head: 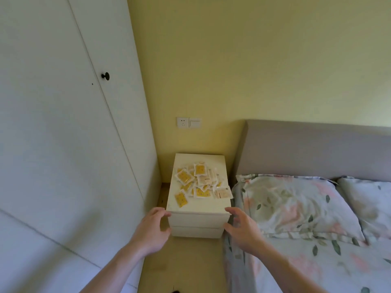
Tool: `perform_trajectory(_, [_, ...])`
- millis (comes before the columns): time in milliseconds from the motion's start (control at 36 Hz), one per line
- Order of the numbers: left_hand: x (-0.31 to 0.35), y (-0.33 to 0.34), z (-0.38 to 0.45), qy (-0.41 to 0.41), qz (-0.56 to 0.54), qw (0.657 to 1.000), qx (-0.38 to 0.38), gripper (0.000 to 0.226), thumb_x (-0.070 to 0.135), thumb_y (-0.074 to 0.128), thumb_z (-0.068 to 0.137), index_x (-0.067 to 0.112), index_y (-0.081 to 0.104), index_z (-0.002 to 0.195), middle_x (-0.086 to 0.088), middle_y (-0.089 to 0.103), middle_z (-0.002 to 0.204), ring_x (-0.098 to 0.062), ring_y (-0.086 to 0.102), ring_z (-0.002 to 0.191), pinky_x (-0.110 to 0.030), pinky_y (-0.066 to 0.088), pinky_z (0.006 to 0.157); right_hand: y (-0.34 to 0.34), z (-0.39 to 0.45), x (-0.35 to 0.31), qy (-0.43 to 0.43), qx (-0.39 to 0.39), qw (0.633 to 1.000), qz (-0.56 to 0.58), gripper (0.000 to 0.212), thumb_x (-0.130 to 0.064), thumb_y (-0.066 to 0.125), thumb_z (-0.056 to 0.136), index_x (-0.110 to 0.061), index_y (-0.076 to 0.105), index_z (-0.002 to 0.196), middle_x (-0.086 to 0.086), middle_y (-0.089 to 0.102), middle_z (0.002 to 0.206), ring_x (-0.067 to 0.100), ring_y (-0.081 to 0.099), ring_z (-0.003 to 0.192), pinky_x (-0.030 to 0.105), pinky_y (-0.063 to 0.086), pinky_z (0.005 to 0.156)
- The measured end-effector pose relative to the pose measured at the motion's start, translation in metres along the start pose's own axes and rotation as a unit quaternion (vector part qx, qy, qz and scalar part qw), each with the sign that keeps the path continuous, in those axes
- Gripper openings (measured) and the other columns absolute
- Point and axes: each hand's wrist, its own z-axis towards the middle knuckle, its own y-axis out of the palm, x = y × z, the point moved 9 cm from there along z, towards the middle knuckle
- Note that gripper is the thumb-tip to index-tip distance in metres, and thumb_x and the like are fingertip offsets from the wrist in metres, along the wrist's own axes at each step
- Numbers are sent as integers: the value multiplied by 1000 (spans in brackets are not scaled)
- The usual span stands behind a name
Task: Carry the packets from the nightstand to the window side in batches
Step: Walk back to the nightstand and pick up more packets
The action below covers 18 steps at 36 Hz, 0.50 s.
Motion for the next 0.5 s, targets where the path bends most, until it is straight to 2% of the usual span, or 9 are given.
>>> perform_trajectory(56, [-8,0,27,-10,-1,1000,-17,44,30,63,95,30,51,137,12,37,150,-12,43,136,-23,36,108,-1,22,0,26,3,1000,-1,49,-33,63,95,-39,47,141,-8,56,126,12,54,121,25,46,88])
perform_trajectory(139, [-14,1,72,-11,-2,999,-40,43,29,61,94,29,51,136,11,36,151,-11,47,130,-16,37,95,-6,55,1,43,15,999,-1,48,-34,64,95,-38,49,140,-12,58,108,-1,53,90,16,45,70])
perform_trajectory(222, [-17,7,115,-24,-8,998,-65,45,28,61,94,28,51,138,11,37,149,-8,51,112,-17,39,85,-13,85,8,62,22,998,11,47,-29,61,97,-35,48,142,-11,56,106,-4,51,80,10,42,58])
perform_trajectory(278, [-17,11,139,-26,-2,997,-76,44,28,61,94,28,51,138,11,37,148,-8,52,113,-18,40,86,-15,101,16,78,24,997,15,48,-28,61,98,-32,47,144,-9,54,110,-2,51,84,11,42,62])
perform_trajectory(361, [-12,14,178,-20,19,996,-87,43,25,60,95,25,51,137,9,38,148,-13,49,128,-20,41,95,-21,130,18,91,19,996,8,49,-28,60,99,-31,46,145,-6,53,121,5,52,95,18,45,75])
perform_trajectory(417, [-10,18,207,-20,31,995,-93,43,25,59,95,25,51,137,8,38,149,-14,48,131,-22,41,99,-28,155,19,101,17,995,5,50,-30,60,99,-31,44,146,-1,54,131,12,53,109,25,48,88])
perform_trajectory(500, [-19,33,238,-50,38,992,-113,43,26,59,95,25,50,137,6,37,150,-14,50,127,-22,42,95,-34,189,27,118,5,993,-2,52,-30,61,98,-29,44,147,3,52,141,19,52,127,32,47,100])
